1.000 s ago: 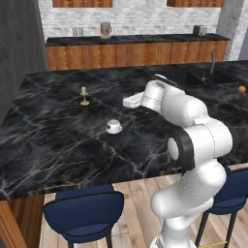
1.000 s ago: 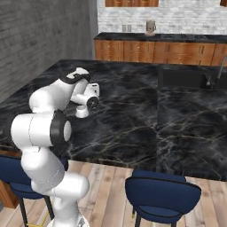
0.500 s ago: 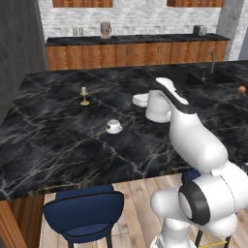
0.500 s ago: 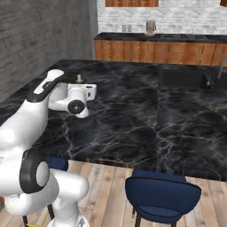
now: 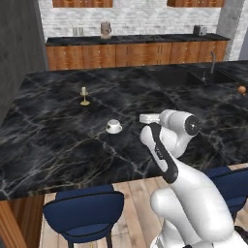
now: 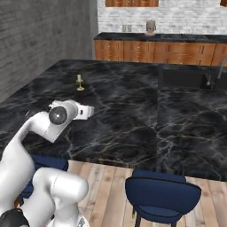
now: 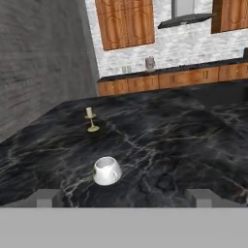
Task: Open the cabinet directly in front. Then move the wine and the mug to the dining counter with the candle on it.
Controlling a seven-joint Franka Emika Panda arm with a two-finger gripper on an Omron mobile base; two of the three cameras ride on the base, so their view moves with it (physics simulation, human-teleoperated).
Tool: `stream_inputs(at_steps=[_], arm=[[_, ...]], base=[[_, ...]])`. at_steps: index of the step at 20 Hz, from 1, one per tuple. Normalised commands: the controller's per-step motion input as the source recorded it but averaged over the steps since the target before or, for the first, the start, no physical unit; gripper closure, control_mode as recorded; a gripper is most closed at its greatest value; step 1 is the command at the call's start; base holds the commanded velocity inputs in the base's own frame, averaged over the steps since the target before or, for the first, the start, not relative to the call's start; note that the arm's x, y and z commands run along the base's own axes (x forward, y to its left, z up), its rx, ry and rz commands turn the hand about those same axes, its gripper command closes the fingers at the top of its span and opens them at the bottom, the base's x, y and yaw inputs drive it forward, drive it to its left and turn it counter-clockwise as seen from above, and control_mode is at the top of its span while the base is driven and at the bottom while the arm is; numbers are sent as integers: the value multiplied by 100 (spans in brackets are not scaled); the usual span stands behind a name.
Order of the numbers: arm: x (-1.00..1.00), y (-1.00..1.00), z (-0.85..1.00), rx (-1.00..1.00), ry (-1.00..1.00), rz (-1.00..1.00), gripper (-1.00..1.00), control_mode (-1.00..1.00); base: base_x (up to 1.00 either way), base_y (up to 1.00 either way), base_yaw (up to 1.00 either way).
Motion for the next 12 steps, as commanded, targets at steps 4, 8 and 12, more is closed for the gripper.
stream_inputs(at_steps=[4, 8, 12], arm=[[-5, 0, 26, 1, 6, -3, -100, -100], [-78, -3, 38, 2, 9, -7, -100, -100], [-100, -28, -9, 3, -18, -4, -100, -100]], base=[[0, 0, 0], [0, 0, 0], [0, 0, 0]])
